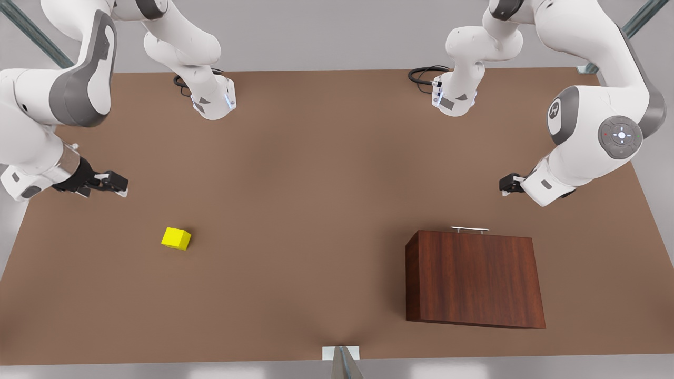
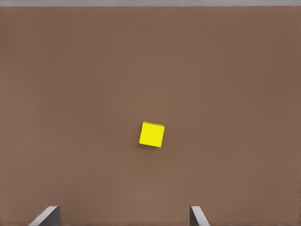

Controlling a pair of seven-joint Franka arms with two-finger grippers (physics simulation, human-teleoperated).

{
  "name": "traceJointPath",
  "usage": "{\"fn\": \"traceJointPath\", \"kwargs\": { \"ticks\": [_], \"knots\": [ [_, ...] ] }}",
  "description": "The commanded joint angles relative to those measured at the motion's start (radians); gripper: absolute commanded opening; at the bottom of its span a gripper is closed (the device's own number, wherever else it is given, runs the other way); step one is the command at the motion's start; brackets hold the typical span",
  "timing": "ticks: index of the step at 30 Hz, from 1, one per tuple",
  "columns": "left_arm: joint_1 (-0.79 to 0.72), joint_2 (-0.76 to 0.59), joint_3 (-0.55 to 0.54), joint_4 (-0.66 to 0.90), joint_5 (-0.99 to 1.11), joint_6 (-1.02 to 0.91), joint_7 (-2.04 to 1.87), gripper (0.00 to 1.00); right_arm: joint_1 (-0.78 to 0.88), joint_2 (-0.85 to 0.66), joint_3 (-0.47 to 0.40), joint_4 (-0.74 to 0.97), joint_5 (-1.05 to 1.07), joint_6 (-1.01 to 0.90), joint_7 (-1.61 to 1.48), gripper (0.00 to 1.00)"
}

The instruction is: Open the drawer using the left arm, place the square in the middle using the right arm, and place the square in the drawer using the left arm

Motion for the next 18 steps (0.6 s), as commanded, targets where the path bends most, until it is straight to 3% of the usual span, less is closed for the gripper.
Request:
{"fn": "traceJointPath", "kwargs": {
  "ticks": [1,3,6,9,13,18],
  "knots": [
    [0.0,0.0,0.0,-0.001,0.006,0.0,-0.002,1.0,0.001,0.0,0.0,0.0,0.0,-0.001,0.0,1.0],
    [0.0,-0.045,0.0,-0.072,0.006,0.058,-0.179,1.0,0.001,0.011,0.0,-0.009,0.003,-0.003,0.0,1.0],
    [0.0,-0.181,-0.002,-0.37,-0.007,0.356,-0.624,1.0,0.038,0.075,0.0,-0.095,0.0,-0.003,0.032,1.0],
    [-0.002,-0.217,-0.002,-0.539,-0.017,0.589,-0.999,1.0,0.032,0.095,0.0,-0.256,0.003,0.175,0.052,1.0],
    [0.0,-0.287,-0.002,-0.728,-0.097,0.787,-1.069,1.0,0.007,0.009,-0.001,-0.681,0.021,0.586,0.163,1.0],
    [-0.002,-0.26,-0.002,-0.797,-0.181,0.931,-1.115,1.0,-0.047,0.146,-0.034,-0.709,0.041,0.715,0.175,1.0]
  ]
}}
